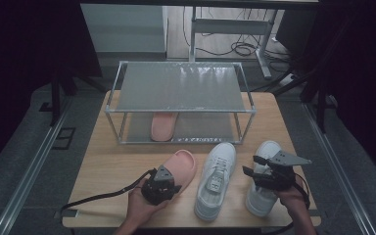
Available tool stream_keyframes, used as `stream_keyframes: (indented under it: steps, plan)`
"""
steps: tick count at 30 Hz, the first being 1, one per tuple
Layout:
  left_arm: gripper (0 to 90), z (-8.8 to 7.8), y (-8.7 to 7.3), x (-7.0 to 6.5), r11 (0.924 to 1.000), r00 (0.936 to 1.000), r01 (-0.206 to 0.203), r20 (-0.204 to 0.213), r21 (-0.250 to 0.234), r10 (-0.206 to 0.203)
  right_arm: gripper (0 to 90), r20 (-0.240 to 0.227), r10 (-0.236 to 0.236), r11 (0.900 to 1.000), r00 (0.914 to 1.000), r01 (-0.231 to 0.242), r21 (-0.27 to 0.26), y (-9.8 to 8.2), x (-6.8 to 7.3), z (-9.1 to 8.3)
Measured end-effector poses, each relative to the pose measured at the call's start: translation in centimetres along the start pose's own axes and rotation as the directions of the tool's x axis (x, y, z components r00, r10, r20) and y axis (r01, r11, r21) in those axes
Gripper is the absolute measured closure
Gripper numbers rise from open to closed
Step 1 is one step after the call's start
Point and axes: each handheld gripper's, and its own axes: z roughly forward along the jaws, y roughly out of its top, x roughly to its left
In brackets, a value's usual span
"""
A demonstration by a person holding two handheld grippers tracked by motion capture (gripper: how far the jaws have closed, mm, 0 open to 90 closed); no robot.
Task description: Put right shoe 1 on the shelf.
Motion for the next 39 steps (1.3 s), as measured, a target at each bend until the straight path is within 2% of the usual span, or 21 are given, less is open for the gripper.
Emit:
stream_keyframes:
  steps: [8,16,25,29,32,34,37,39]
  plan:
    - [83.7,-0.1,-0.1,-0.1,0.9997,0.9994,0.007,-0.035,-0.023,-0.008,39.8,0.004,0.002,1.000,1.0000,-0.002,-0.005,0.0,0.0,-0.1]
    - [84.0,-0.5,0.2,0.0,0.9987,0.9990,0.021,-0.039,-0.046,-0.023,39.8,0.008,0.002,1.000,1.0000,-0.002,-0.008,0.1,-0.2,-0.3]
    - [83.7,-1.7,1.4,0.8,0.9892,0.9967,0.058,-0.049,-0.134,-0.066,39.8,0.005,0.000,1.000,1.0000,0.000,-0.006,0.1,0.0,-0.2]
    - [83.5,-2.1,2.0,1.5,0.9848,0.9951,0.074,-0.054,-0.158,-0.083,39.8,0.005,-0.002,1.000,1.0000,0.002,-0.001,0.1,0.0,-0.1]
    - [83.4,-2.4,2.4,2.0,0.9835,0.9939,0.073,-0.069,-0.165,-0.086,39.8,0.003,-0.002,1.000,1.0000,0.002,0.000,0.1,0.0,-0.1]
    - [83.4,-2.6,2.8,1.9,0.9850,0.9931,0.051,-0.096,-0.165,-0.067,39.8,0.004,0.001,1.000,1.0000,-0.001,-0.004,0.0,0.0,-0.1]
    - [83.2,-2.6,3.4,1.9,0.9854,0.9947,0.048,-0.082,-0.163,-0.062,39.8,0.003,0.001,1.000,1.0000,-0.001,-0.001,0.0,0.0,0.0]
    - [83.3,-2.3,3.8,2.1,0.9827,0.9954,0.068,-0.055,-0.172,-0.079,39.8,0.002,-0.002,1.000,1.0000,0.002,-0.002,0.0,0.0,0.0]
